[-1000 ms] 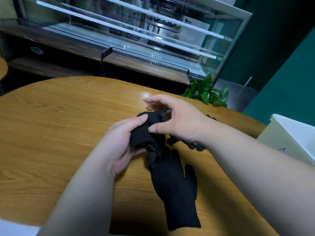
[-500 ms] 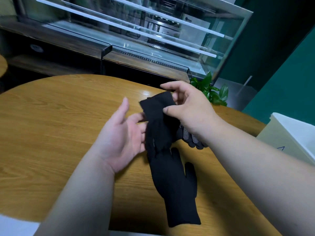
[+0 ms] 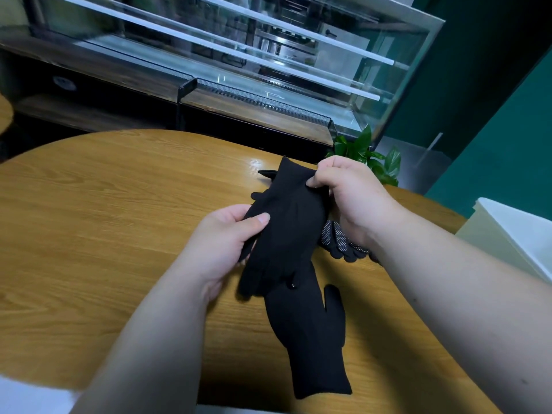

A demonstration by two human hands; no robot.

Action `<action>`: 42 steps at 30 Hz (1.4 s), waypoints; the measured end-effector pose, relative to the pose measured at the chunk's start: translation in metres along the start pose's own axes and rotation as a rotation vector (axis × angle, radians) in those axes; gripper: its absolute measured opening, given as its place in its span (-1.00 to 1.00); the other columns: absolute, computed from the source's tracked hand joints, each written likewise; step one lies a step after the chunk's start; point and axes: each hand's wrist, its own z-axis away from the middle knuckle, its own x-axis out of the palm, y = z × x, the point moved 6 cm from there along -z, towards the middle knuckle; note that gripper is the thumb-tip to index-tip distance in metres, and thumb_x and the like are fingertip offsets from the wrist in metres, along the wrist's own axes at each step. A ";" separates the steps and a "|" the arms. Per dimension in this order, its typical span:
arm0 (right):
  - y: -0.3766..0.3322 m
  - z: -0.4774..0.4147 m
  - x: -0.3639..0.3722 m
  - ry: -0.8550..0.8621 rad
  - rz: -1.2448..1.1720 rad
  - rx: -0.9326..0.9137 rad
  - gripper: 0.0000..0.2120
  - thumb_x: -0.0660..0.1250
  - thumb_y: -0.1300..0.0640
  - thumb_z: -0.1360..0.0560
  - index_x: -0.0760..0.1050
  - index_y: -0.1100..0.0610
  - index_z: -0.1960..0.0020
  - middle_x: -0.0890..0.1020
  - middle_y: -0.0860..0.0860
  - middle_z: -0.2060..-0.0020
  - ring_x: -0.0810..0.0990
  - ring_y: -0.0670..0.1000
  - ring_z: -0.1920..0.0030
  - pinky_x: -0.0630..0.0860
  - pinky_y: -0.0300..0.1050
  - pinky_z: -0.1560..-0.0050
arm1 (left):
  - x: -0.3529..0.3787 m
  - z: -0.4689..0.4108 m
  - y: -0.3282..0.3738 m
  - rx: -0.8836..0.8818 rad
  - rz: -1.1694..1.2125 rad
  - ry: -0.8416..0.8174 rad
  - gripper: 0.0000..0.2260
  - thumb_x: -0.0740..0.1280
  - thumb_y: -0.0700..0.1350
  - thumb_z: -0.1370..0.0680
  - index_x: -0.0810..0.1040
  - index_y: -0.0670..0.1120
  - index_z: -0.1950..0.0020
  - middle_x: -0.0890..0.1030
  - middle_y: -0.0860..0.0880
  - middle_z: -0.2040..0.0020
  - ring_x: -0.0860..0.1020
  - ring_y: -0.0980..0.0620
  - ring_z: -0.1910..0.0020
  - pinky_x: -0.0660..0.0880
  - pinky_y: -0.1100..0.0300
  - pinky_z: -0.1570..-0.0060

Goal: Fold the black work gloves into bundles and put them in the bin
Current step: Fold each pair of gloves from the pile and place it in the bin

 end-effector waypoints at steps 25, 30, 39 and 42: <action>-0.052 -0.026 0.074 -0.056 -0.674 0.102 -0.66 0.11 0.45 -0.49 0.47 0.27 -0.20 0.53 0.20 -0.02 0.64 0.18 0.09 0.68 0.14 0.11 | -0.090 0.025 0.027 0.265 0.557 0.870 -0.87 0.27 -0.14 -0.56 0.62 -0.03 0.01 0.67 0.05 0.18 0.64 0.09 0.17 0.55 0.12 0.06; 0.024 -0.006 0.076 -0.036 -0.364 0.345 -0.83 0.19 0.38 -0.52 0.49 0.26 -0.07 0.57 0.22 0.01 0.65 0.19 0.04 0.68 0.09 0.11 | -0.089 0.022 0.024 0.279 0.564 0.866 -0.88 0.27 -0.17 -0.55 0.61 -0.06 0.07 0.65 0.03 0.23 0.60 0.07 0.24 0.52 0.17 0.16; 0.056 0.015 0.034 -0.297 0.384 0.403 -0.78 0.27 0.10 -0.59 0.58 0.23 -0.07 0.66 0.11 0.33 0.65 0.15 0.39 0.54 -0.15 0.42 | -0.073 0.012 0.017 0.236 0.484 0.771 -0.87 0.27 -0.19 -0.55 0.59 -0.07 0.13 0.62 0.04 0.31 0.56 0.06 0.31 0.49 0.17 0.19; 0.056 -0.005 0.006 -0.087 0.520 0.290 -0.86 0.31 0.15 -0.52 0.61 0.19 0.04 0.67 0.06 0.36 0.59 0.10 0.42 0.51 -0.12 0.39 | -0.064 0.005 0.012 0.206 0.408 0.705 -0.86 0.26 -0.18 -0.55 0.59 -0.06 0.14 0.62 0.04 0.31 0.55 0.08 0.30 0.47 0.20 0.23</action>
